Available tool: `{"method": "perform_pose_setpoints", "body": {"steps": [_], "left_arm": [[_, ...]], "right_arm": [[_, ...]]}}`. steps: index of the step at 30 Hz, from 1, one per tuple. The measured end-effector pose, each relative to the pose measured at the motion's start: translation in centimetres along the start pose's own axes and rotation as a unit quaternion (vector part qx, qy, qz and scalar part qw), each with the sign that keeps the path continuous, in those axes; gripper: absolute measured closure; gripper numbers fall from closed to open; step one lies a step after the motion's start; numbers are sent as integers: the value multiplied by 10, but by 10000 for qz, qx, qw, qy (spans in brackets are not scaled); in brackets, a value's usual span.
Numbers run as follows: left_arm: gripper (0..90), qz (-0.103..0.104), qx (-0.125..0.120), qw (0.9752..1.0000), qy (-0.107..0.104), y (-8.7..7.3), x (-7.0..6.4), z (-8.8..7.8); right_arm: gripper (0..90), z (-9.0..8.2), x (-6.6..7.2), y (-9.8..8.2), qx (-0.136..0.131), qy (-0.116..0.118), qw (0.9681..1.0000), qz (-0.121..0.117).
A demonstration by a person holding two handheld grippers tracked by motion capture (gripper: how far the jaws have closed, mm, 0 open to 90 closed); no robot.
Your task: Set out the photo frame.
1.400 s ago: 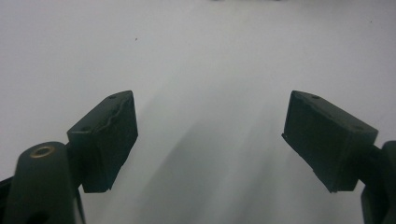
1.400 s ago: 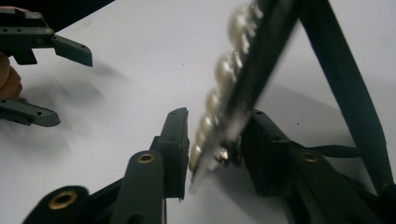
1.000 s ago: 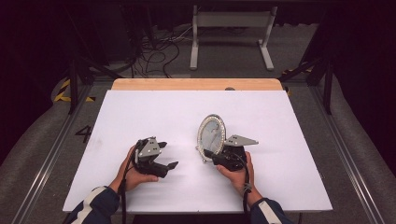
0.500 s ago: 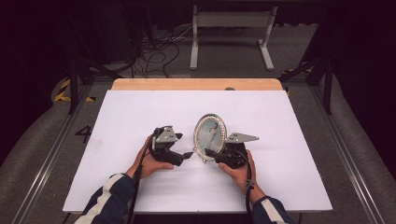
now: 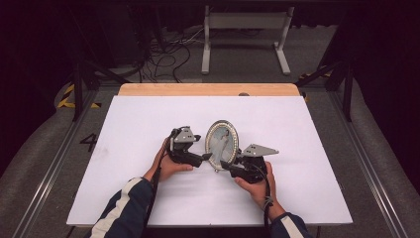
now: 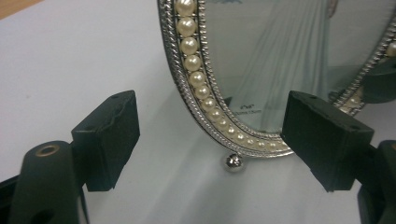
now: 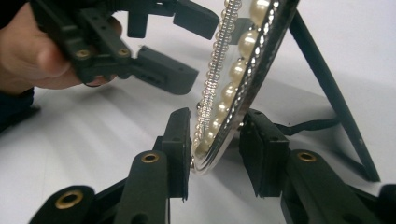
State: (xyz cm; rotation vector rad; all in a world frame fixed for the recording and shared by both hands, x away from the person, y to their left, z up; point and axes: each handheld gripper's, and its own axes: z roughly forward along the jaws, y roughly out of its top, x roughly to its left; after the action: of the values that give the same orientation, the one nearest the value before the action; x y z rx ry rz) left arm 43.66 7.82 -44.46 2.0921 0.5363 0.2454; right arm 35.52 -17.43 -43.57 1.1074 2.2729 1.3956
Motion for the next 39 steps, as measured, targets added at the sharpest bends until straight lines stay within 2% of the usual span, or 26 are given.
{"method": "perform_pose_setpoints", "body": {"steps": [2,7,9,12,14,15,18,25,33,37,39], "left_arm": [[197,-81,-41,9999,-53,1,2,2],[211,54,32,10000,-44,2,2,10],[203,94,54,9998,-147,3,2,12],[223,10,-86,9996,-255,5,4,11],[245,-46,-116,9994,-326,5,6,11],[262,-54,-141,9988,-459,5,6,12],[307,19,-157,9985,-533,5,5,11],[412,37,-218,9981,-582,6,4,10],[458,-70,-173,9981,-588,5,6,8],[498,-216,-155,9978,-608,3,7,8],[531,-212,-150,9981,-566,3,7,7]], "right_arm": [[619,-4,2,-1,-3,-67,10000,-36],[623,-12,5,-5,-47,-178,9998,-78],[629,-17,5,-7,-87,-239,9996,-105],[644,-24,7,-9,-166,-318,9993,-119],[668,-30,8,-9,-277,-314,9990,-137],[701,-36,8,-8,-402,-377,9983,-170],[735,-42,9,-6,-590,-402,9973,-155],[833,-44,10,-4,-712,-509,9961,-148],[835,-41,9,-2,-716,-545,9959,-127],[838,-41,8,0,-766,-543,9956,-55],[839,-41,4,1,-762,-502,9958,35]]}}
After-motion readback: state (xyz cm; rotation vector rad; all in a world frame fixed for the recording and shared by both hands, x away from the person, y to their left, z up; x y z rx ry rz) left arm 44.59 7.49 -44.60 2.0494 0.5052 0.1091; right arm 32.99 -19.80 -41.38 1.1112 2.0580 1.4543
